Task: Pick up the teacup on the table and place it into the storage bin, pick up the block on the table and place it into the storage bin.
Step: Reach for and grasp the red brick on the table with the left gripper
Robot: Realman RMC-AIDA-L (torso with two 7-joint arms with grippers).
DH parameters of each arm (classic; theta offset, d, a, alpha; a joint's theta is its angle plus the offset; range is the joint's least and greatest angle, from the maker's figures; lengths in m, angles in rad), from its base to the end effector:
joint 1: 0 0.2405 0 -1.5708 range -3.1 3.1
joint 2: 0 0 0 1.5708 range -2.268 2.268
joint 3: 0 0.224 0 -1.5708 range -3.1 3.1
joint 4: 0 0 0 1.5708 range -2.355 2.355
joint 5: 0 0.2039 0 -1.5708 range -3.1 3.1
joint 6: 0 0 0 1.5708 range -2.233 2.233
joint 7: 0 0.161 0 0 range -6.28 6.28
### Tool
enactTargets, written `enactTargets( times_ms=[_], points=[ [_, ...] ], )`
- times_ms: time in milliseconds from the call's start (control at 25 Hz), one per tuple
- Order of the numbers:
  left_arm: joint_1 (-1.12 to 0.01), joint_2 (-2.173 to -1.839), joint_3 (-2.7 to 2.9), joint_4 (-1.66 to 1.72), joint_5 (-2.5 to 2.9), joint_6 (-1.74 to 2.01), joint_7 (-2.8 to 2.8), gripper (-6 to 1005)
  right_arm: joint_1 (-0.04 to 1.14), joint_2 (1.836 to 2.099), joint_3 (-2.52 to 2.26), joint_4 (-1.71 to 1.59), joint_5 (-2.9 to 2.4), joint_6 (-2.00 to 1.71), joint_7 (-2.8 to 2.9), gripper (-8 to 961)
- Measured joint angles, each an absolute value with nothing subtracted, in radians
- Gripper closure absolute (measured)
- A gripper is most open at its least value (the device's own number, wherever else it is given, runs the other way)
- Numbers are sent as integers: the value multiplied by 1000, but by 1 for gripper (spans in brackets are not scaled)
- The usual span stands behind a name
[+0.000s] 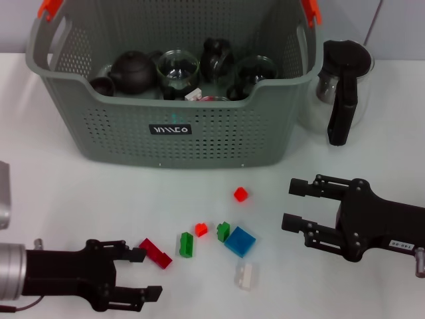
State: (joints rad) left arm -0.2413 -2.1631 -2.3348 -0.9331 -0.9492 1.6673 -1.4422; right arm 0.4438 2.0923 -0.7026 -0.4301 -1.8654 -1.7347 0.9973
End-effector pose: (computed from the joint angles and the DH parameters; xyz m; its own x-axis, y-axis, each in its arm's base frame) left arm -0.2781 0.2325 -0.0121 0.8264 0.4848 0.2864 0.5236 -0.8487 -0.0743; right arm 0.2250 0.2584 -0.0250 0.7153 -0.1742 -0.6767 -0.3063 -0.9486 -0.0795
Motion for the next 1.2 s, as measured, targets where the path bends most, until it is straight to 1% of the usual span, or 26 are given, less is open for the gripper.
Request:
enactTargets(
  times_ms=[160, 880, 1040, 1200],
  points=[
    [-271, -2163, -2335, -891, -918, 1625, -1462, 202, 443, 2092, -703, -432, -1865, -1735, 997, 328],
    [-328, -2168, -2331, -859, -916, 1528, -1456, 223, 437, 2091, -703, -429, -1864, -1735, 996, 329],
    [-327, -2165, -2333, -873, -916, 1531, -1436, 228, 437, 2090, -702, -429, -1864, -1735, 996, 328],
    [-307, -2168, -2347, -880, -949, 1528, -1287, 232, 436, 2089, -701, -428, -1864, -1735, 996, 328]
  ],
)
